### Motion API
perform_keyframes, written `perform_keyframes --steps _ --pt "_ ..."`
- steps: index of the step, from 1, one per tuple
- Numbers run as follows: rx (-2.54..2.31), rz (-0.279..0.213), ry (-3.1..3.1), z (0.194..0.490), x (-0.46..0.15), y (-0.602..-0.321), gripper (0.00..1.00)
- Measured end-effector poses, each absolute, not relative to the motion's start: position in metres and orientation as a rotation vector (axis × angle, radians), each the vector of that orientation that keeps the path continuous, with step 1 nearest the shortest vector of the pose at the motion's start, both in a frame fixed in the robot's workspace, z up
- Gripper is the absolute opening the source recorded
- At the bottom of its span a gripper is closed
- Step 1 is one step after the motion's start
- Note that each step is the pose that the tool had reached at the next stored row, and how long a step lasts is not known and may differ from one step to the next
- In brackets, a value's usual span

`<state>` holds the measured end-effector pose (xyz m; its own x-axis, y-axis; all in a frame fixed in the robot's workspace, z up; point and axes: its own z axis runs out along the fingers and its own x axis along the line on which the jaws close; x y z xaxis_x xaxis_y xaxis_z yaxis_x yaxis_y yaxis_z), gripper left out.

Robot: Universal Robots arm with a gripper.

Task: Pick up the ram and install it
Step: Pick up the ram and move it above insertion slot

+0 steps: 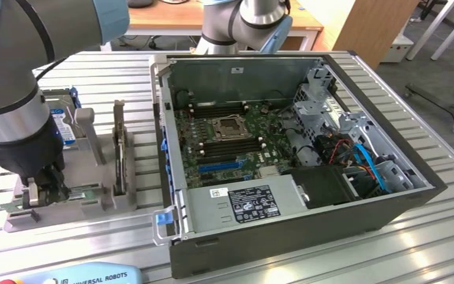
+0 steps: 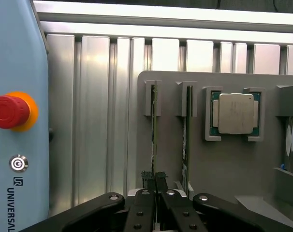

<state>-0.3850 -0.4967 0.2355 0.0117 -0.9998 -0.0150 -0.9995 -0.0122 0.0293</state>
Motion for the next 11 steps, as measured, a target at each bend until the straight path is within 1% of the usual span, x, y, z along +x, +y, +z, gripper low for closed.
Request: perform_keyframes --steps 11 --pt "2.227 -0.049 -2.201 0.265 -0.385 -0.497 0.11"
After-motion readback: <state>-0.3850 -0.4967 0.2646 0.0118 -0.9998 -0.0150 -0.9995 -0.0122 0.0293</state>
